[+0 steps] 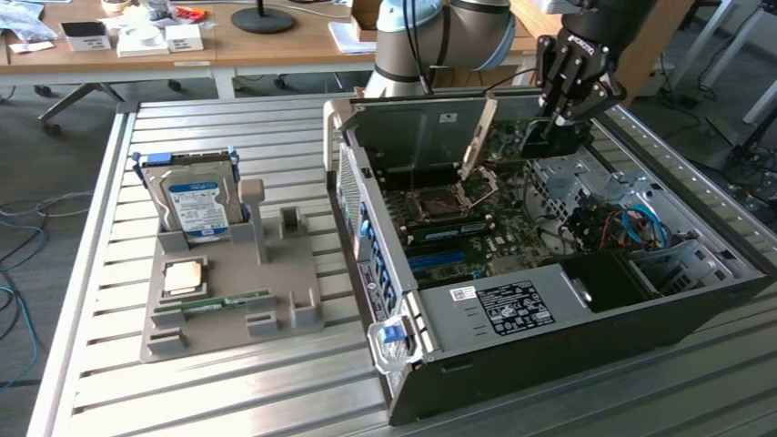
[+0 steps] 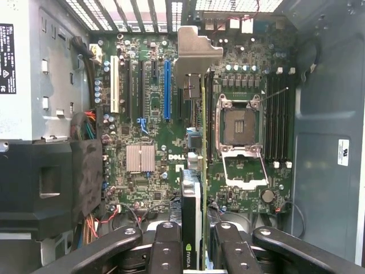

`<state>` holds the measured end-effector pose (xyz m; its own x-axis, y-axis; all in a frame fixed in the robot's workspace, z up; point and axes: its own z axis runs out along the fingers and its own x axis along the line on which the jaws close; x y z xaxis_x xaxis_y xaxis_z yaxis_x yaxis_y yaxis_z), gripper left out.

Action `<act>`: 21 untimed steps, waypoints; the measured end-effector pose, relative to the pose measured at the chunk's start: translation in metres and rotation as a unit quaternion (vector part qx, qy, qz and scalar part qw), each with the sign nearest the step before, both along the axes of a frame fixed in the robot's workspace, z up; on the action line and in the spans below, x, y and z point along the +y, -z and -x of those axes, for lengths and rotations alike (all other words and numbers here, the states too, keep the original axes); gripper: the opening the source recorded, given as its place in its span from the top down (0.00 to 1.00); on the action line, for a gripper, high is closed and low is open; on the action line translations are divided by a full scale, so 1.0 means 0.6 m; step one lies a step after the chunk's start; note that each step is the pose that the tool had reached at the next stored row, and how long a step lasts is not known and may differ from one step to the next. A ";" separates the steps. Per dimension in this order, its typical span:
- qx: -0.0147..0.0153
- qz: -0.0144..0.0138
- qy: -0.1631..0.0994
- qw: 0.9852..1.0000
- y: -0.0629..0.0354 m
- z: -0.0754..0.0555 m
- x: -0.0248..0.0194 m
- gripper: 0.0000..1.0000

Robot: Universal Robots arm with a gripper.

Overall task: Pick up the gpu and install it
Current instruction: 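Insert the gpu into the slot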

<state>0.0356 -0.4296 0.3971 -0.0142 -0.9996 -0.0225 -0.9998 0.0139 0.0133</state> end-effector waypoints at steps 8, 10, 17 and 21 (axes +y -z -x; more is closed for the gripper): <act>0.000 0.000 0.000 1.000 0.002 0.006 0.0000 0.73; 0.000 0.000 0.000 1.000 0.003 0.007 0.0000 0.73; 0.000 0.000 0.000 1.000 0.006 0.010 0.0000 0.73; 0.000 0.000 0.000 1.000 0.006 0.010 0.0000 0.73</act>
<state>0.0293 -0.4295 0.3934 -0.0142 -0.9996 -0.0225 -0.9998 0.0139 0.0132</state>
